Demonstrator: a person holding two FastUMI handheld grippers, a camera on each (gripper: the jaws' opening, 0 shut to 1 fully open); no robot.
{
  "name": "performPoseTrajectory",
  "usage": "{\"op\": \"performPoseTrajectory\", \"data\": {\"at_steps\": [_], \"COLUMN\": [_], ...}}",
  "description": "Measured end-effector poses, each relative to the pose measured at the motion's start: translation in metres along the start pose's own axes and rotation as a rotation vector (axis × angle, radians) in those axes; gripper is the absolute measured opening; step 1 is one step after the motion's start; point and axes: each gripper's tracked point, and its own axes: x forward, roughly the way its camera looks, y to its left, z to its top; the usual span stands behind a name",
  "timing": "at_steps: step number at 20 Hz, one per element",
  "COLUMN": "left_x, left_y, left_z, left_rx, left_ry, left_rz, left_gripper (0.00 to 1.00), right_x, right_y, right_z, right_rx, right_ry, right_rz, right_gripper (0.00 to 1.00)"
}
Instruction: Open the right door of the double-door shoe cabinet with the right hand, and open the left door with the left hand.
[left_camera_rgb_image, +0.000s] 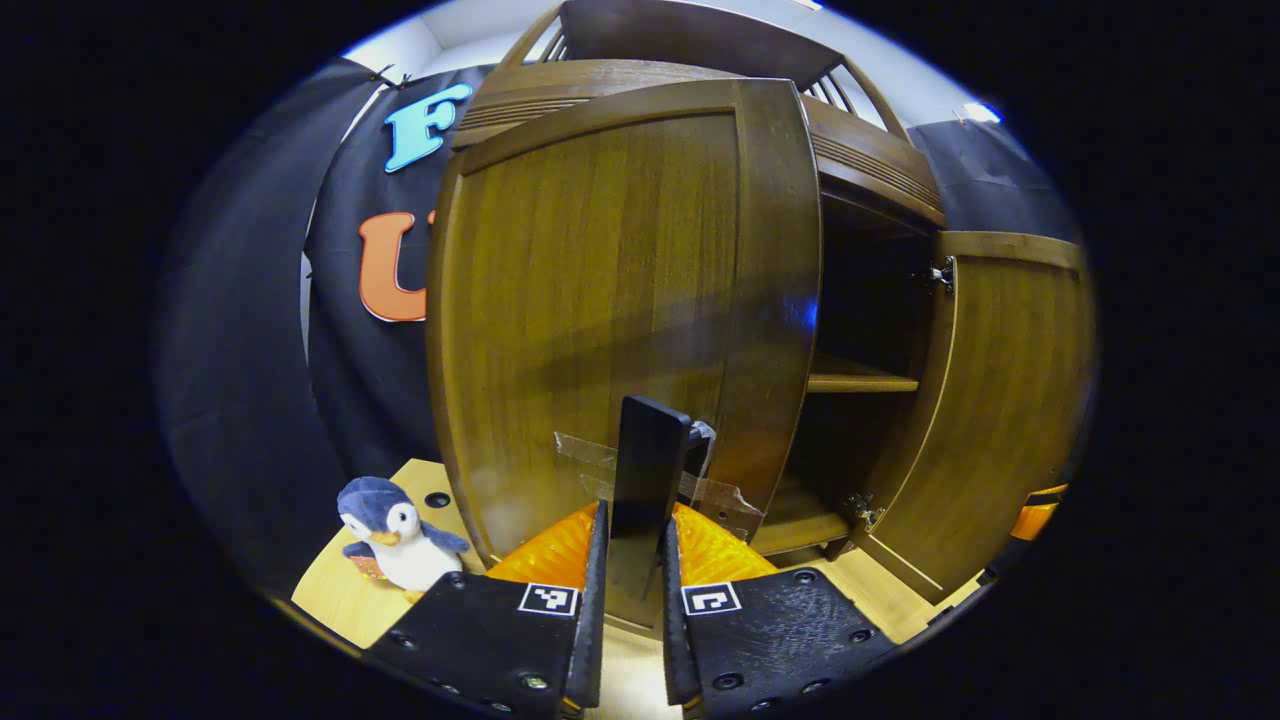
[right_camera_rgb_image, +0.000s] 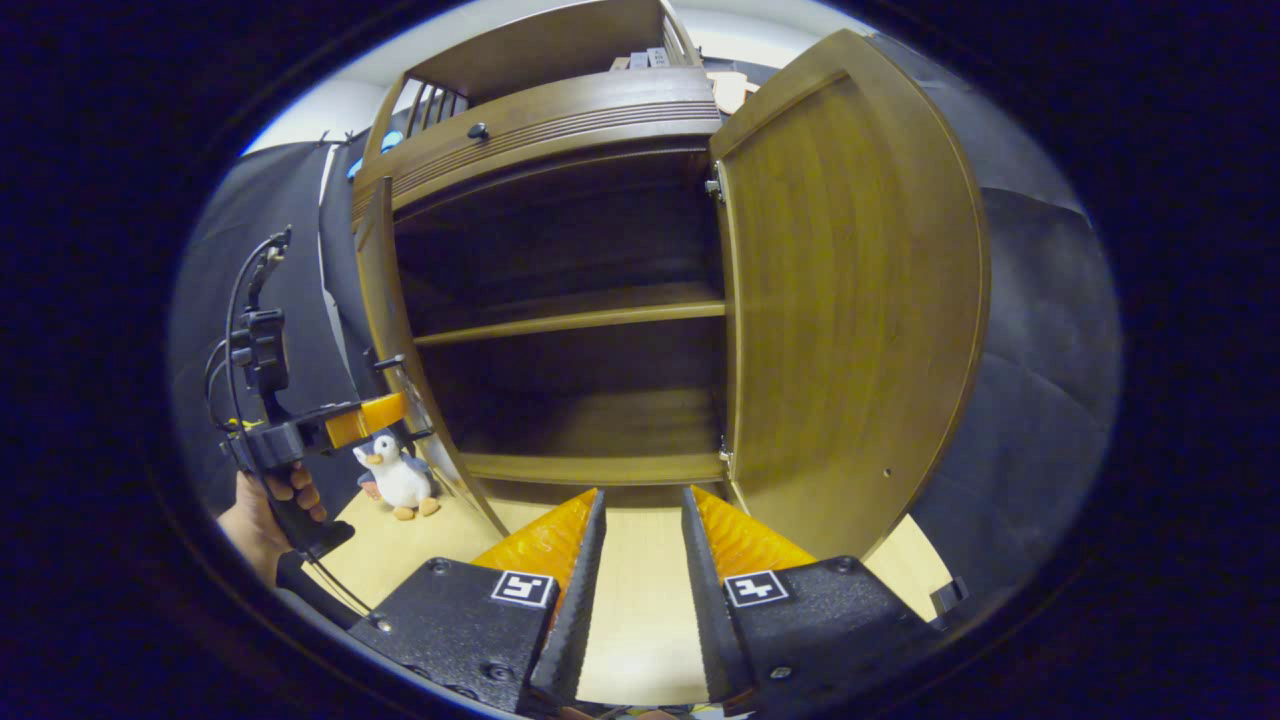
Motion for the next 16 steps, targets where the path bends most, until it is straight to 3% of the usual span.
{"op": "performPoseTrajectory", "data": {"at_steps": [13, 16], "left_x": [-0.051, -0.065], "left_y": [0.051, 0.076], "left_z": [-0.007, -0.009], "left_rx": [-0.017, -0.024], "left_ry": [0.001, 0.001], "left_rz": [0.105, 0.149], "left_gripper": [0.23, 0.24], "right_x": [0.021, 0.024], "right_y": [0.027, 0.038], "right_z": [-0.004, 0.004], "right_rx": [-0.026, -0.027], "right_ry": [0.026, -0.015], "right_rz": [0.024, 0.026], "right_gripper": [0.51, 0.52]}}
